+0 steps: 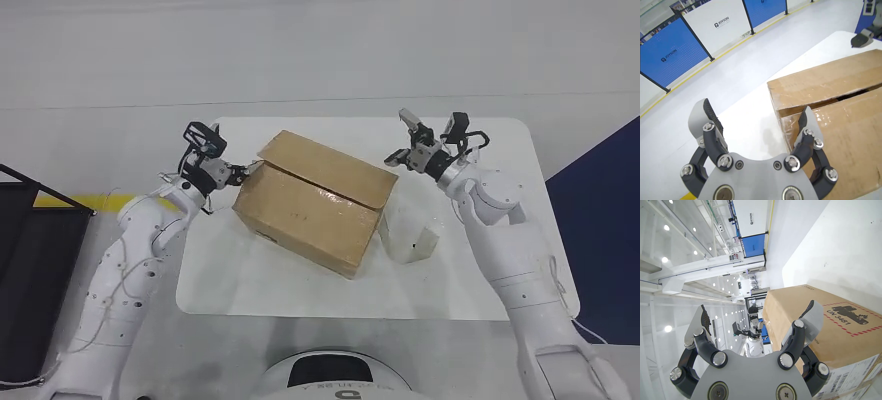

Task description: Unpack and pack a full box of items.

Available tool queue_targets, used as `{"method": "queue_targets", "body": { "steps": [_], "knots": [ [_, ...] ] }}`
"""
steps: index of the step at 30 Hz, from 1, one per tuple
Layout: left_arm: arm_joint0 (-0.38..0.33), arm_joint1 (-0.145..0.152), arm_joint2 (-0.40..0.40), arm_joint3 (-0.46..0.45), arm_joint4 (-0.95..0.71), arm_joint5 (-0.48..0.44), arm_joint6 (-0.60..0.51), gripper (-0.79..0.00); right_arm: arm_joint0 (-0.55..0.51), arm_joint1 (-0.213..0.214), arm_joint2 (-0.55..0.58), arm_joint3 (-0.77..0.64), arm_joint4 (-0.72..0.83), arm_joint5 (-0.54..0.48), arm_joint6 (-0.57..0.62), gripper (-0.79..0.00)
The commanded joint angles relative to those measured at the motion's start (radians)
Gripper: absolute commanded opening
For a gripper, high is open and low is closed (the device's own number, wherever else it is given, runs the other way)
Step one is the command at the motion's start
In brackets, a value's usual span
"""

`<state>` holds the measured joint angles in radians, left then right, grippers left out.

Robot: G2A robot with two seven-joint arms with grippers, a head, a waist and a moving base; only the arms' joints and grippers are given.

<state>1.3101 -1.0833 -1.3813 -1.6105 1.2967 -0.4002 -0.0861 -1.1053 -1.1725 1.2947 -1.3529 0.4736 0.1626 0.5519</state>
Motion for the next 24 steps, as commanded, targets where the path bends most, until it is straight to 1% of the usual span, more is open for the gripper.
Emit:
{"method": "queue_targets", "body": {
  "steps": [1, 5, 7, 10, 13, 15, 18, 24],
  "knots": [
    [0.028, 0.006, -0.061, -0.018, -0.040, 0.001, 0.009, 0.000, 0.010, -0.003, -0.010, 0.013, 0.002, -0.004, -0.007, 0.000],
    [0.071, 0.016, -0.159, -0.017, -0.077, 0.016, -0.004, 0.000, 0.026, -0.008, -0.025, 0.029, -0.021, 0.019, -0.052, 0.000],
    [0.082, 0.021, -0.182, 0.003, -0.033, 0.032, -0.026, 0.000, 0.036, -0.011, -0.038, 0.037, -0.033, 0.043, -0.080, 0.000],
    [0.093, 0.023, -0.182, 0.041, 0.000, 0.027, -0.043, 0.000, 0.062, -0.018, -0.068, 0.059, -0.050, 0.078, -0.099, 0.000],
    [0.098, 0.024, -0.175, 0.073, 0.013, 0.005, -0.043, 0.000, 0.101, -0.027, -0.118, 0.079, -0.070, 0.111, -0.066, 0.000],
    [0.095, 0.024, -0.168, 0.093, 0.012, -0.006, -0.038, 0.000, 0.132, -0.034, -0.145, 0.093, -0.064, 0.112, -0.032, 0.000],
    [0.092, 0.022, -0.161, 0.107, -0.009, -0.017, -0.036, 0.000, 0.180, -0.045, -0.181, 0.115, -0.065, 0.110, 0.005, 0.000],
    [0.088, 0.022, -0.162, 0.122, -0.020, -0.018, -0.030, 0.000, 0.280, -0.075, -0.278, 0.135, -0.090, 0.156, 0.013, 0.000]
  ]
}}
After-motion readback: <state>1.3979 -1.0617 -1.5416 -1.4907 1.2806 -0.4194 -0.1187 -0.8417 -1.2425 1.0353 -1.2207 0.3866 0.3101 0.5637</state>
